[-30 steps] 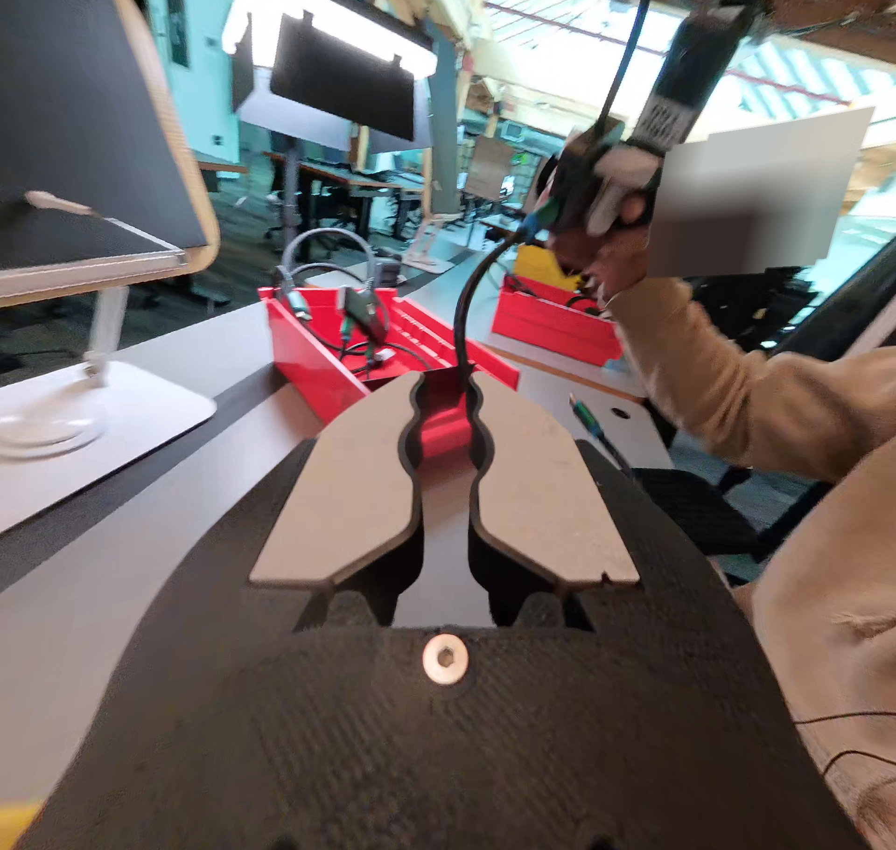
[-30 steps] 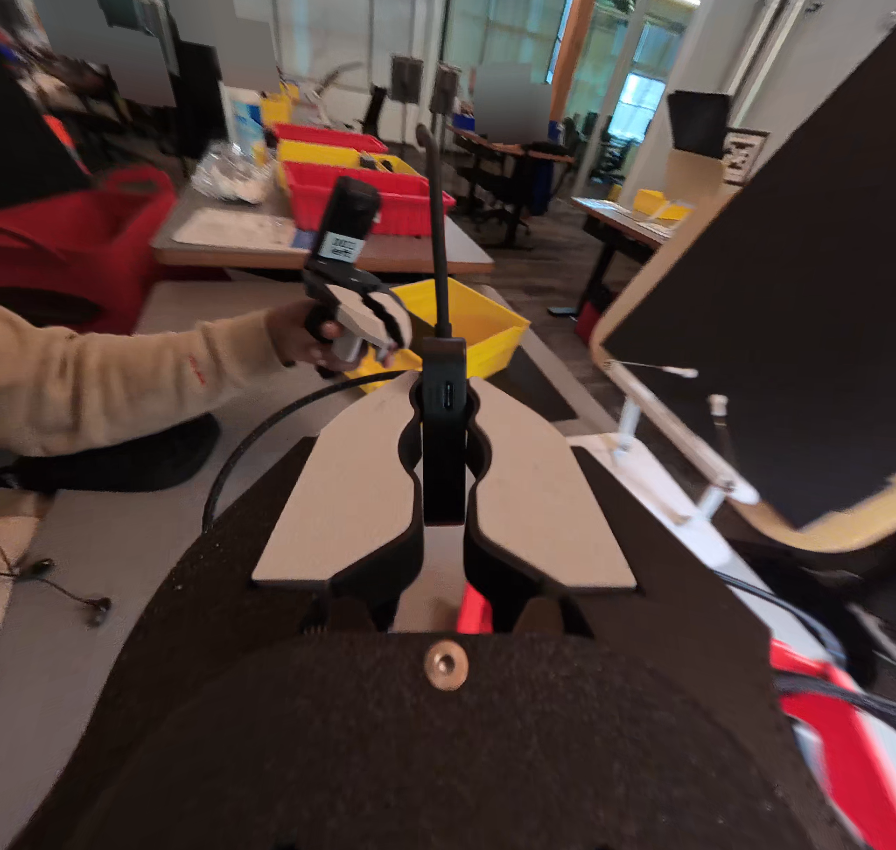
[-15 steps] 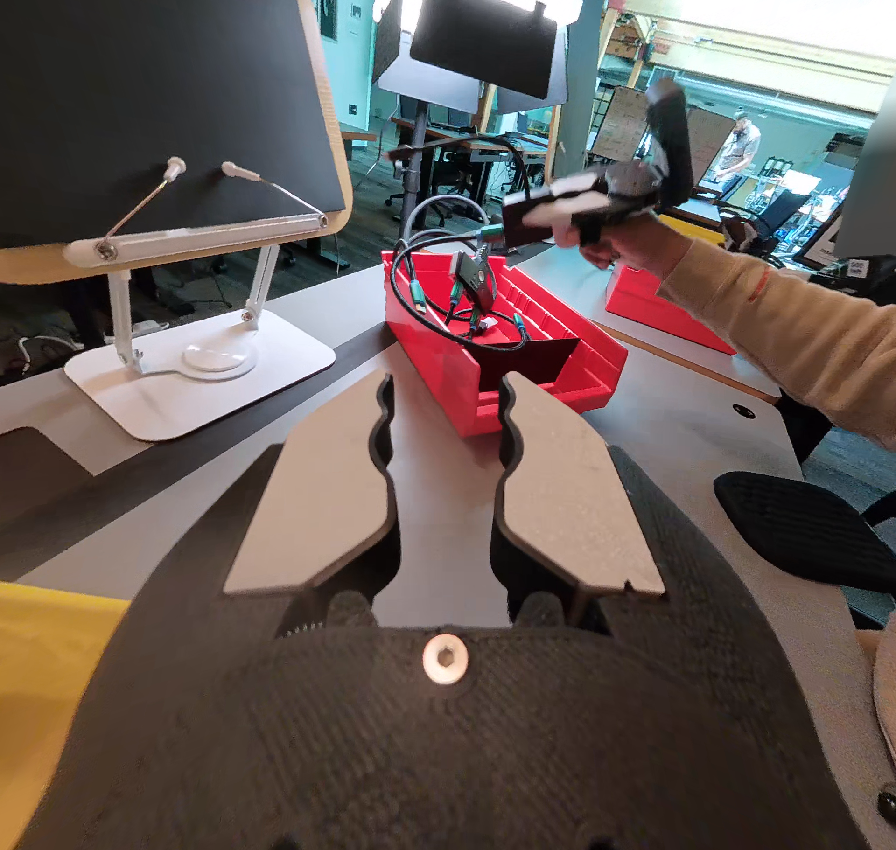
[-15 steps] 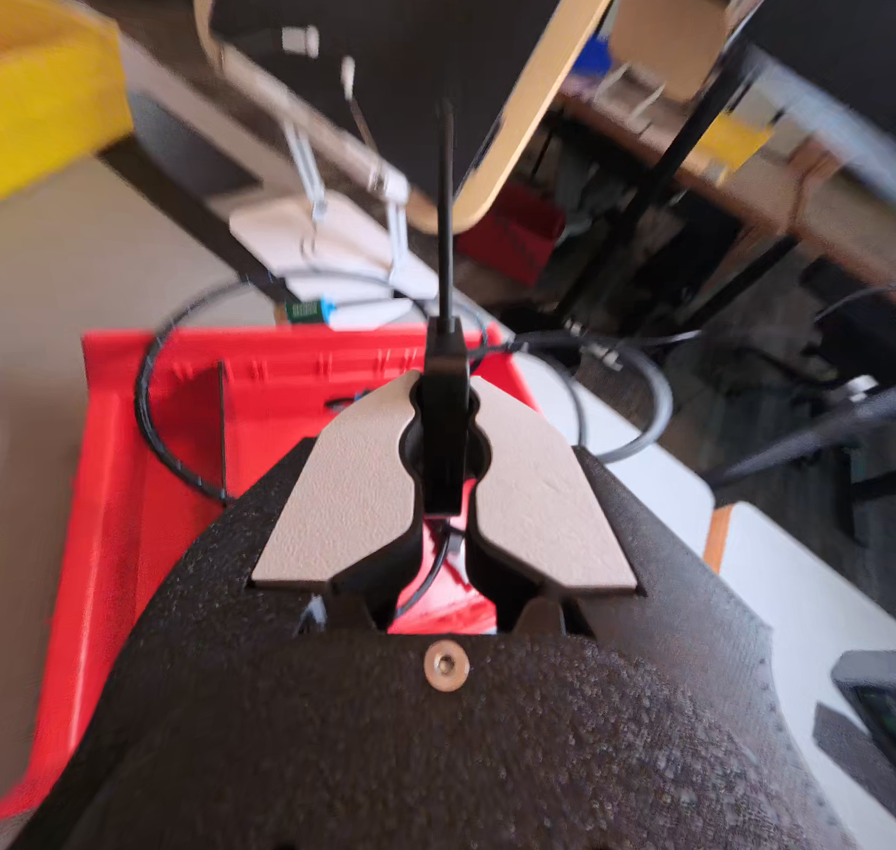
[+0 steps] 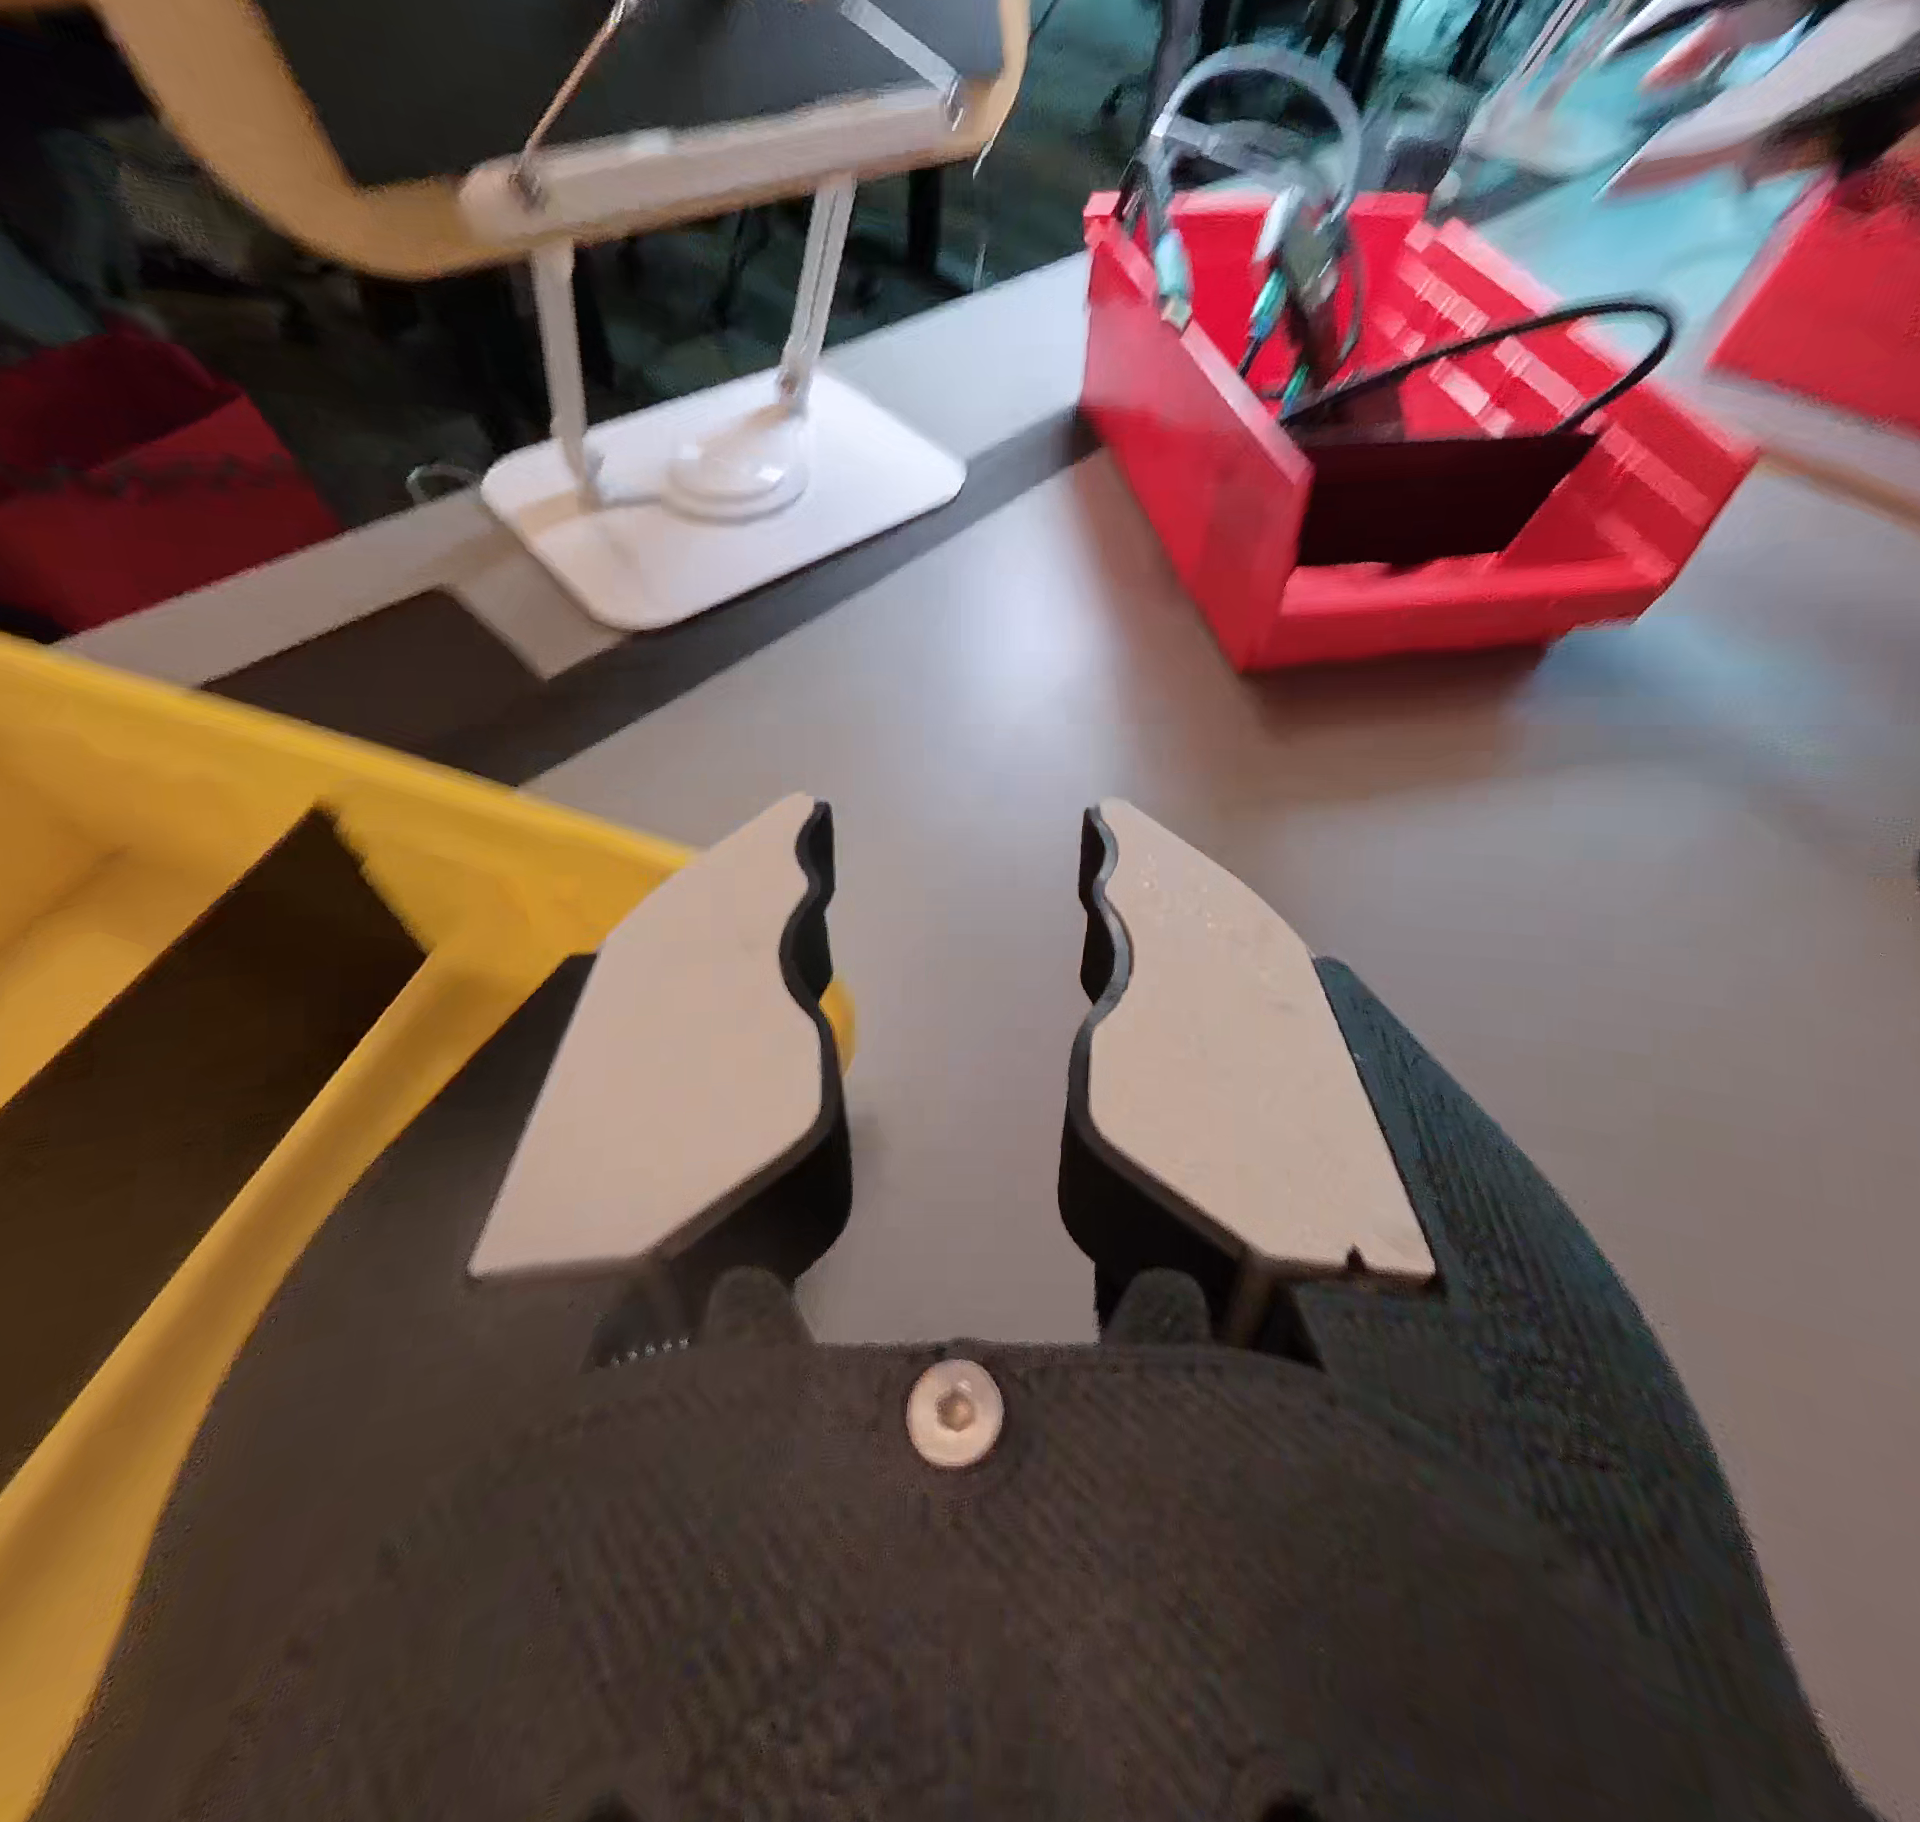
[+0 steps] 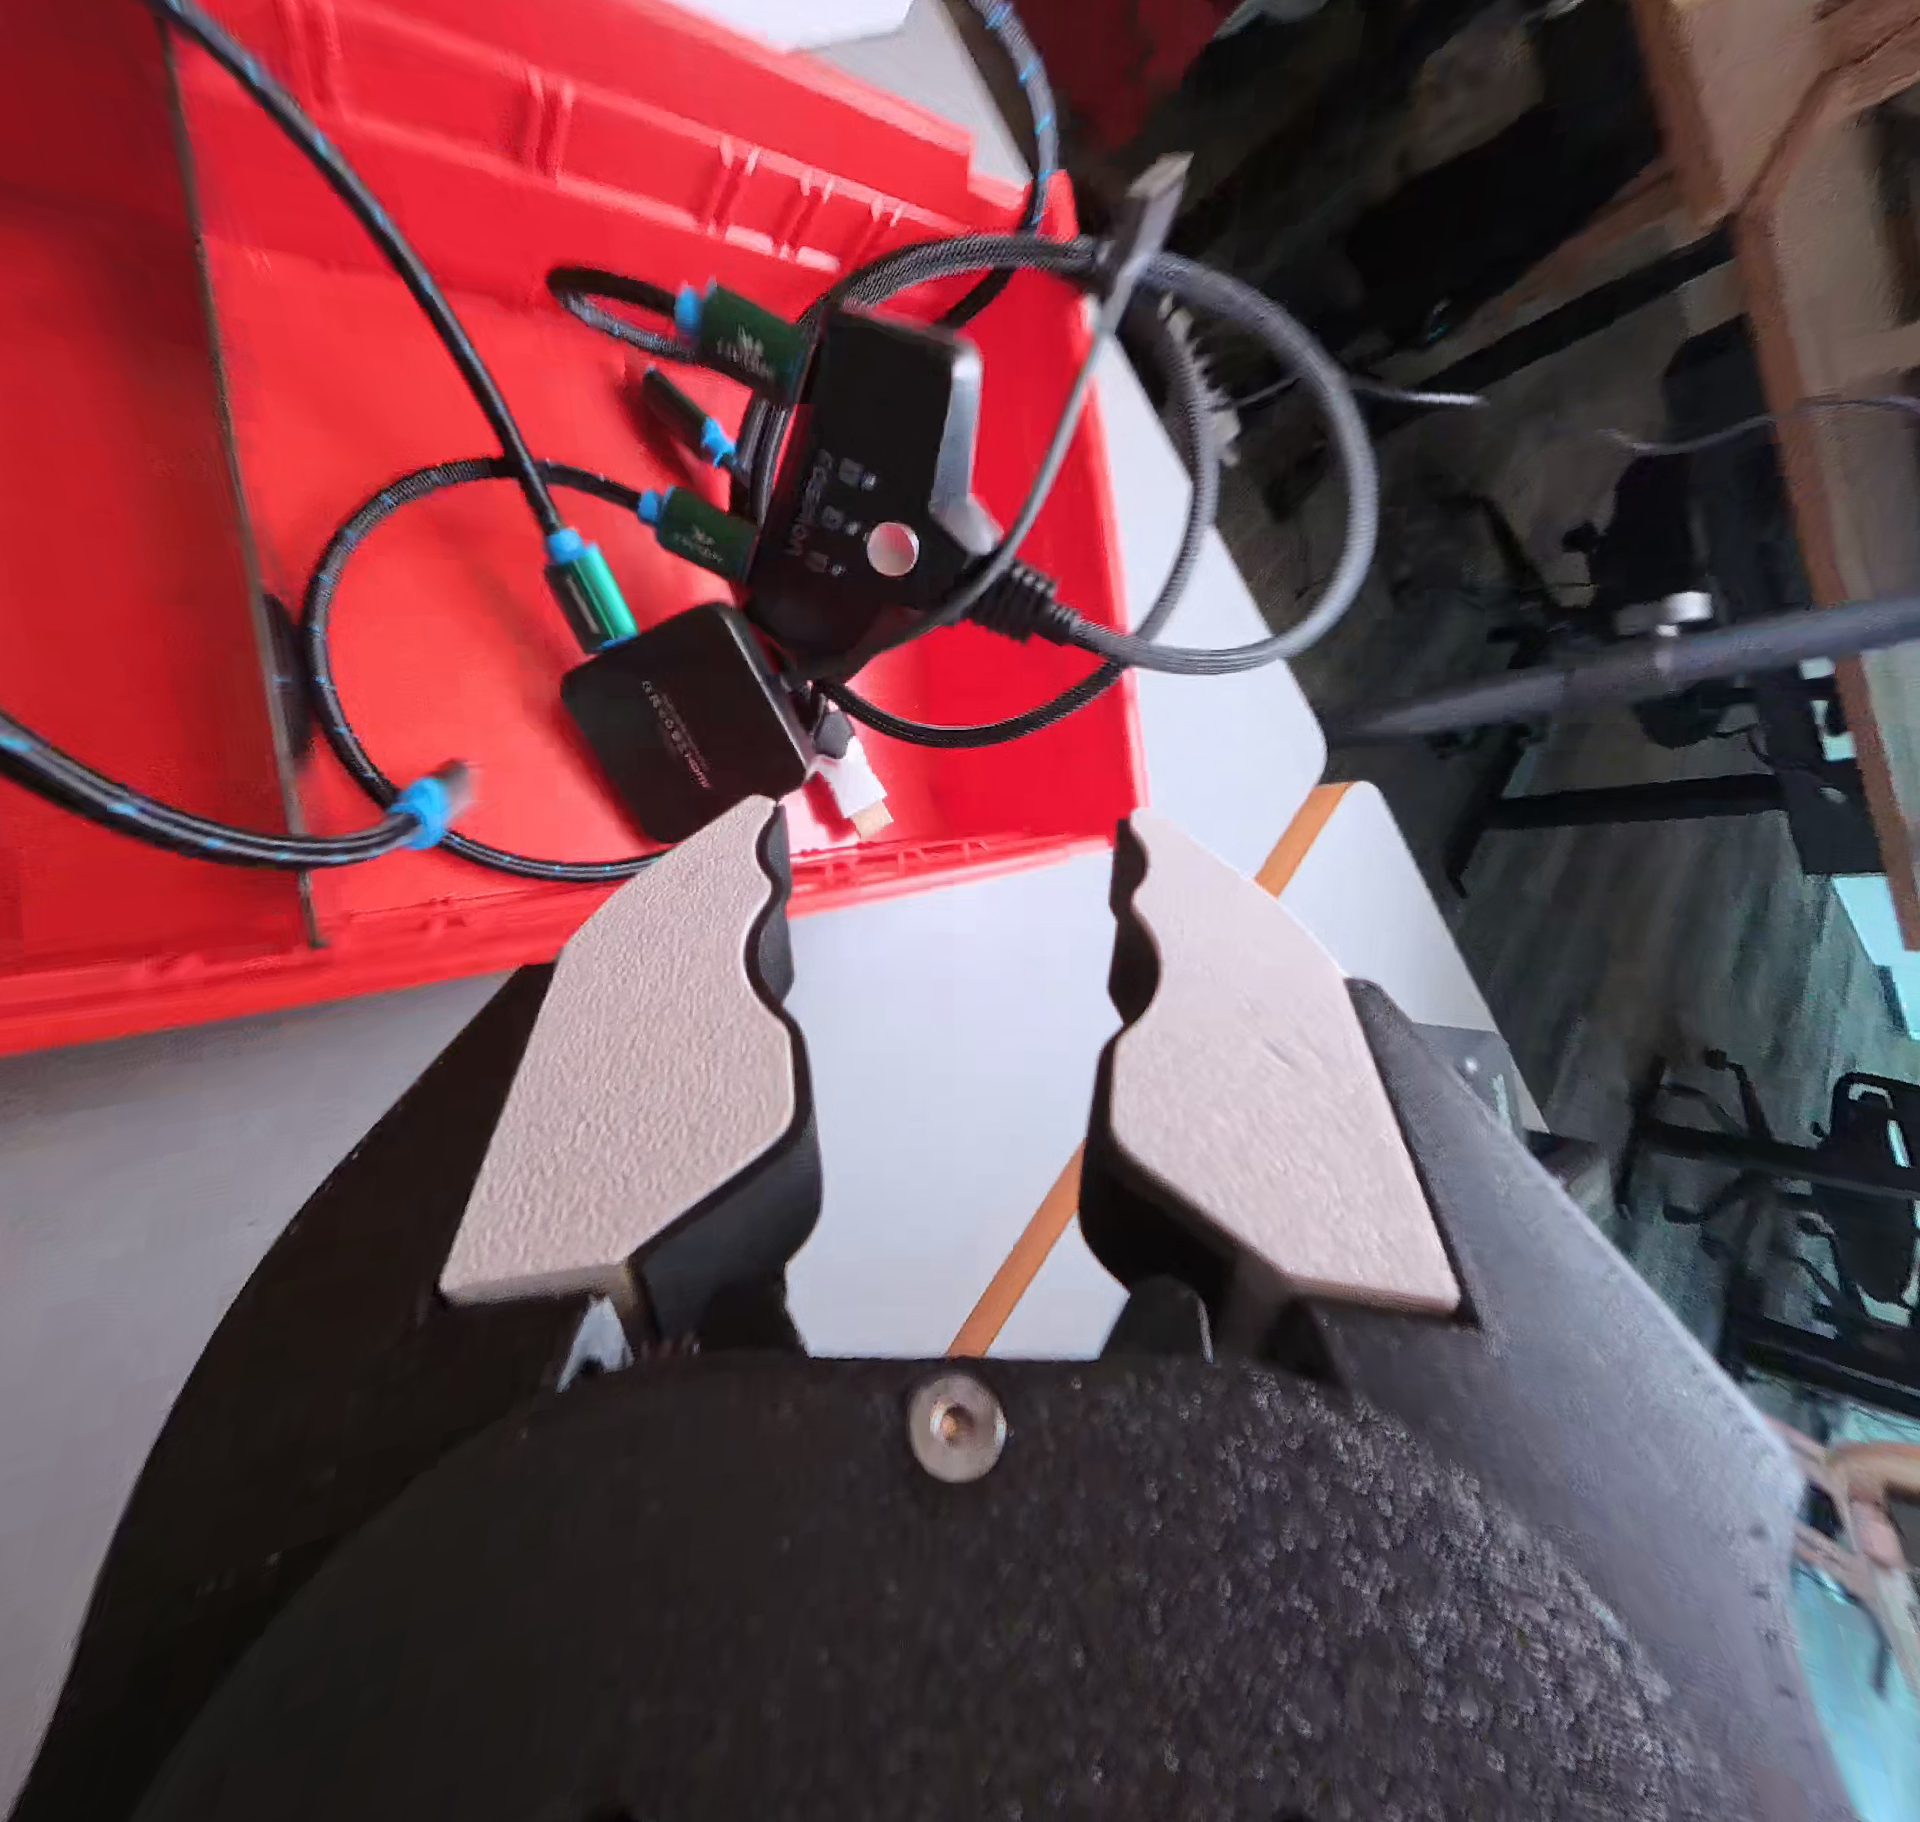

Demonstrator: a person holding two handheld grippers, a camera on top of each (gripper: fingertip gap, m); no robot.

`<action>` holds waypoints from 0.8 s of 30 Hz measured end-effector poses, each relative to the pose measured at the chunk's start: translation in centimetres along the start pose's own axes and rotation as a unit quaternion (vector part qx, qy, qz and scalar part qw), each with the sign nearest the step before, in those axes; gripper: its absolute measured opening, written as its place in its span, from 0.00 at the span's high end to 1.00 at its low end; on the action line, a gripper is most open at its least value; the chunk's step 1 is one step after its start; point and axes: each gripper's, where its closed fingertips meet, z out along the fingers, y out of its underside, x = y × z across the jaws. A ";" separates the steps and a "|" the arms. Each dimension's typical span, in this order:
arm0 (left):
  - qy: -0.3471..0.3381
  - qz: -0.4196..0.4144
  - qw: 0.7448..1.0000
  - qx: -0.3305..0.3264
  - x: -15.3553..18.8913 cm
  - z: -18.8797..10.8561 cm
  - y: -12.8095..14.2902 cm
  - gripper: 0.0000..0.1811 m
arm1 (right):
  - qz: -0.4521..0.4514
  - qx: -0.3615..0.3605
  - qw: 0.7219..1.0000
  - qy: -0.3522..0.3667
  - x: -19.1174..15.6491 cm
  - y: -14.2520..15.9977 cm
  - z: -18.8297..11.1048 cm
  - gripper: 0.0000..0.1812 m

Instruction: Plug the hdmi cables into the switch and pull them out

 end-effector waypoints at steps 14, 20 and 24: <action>-0.052 0.113 0.960 -0.252 -5.7 -1.2 11.8 0.66 | -0.072 -0.020 0.994 -0.074 -23.3 -5.2 -0.3 0.67; -0.055 0.179 0.933 -0.307 -6.5 0.1 13.7 0.70 | -0.088 -0.114 0.988 -0.049 -21.4 -4.9 5.9 0.65; -0.056 0.192 0.927 -0.316 -6.8 0.3 14.3 0.76 | -0.044 -0.128 0.986 -0.094 -21.9 -4.4 7.4 0.68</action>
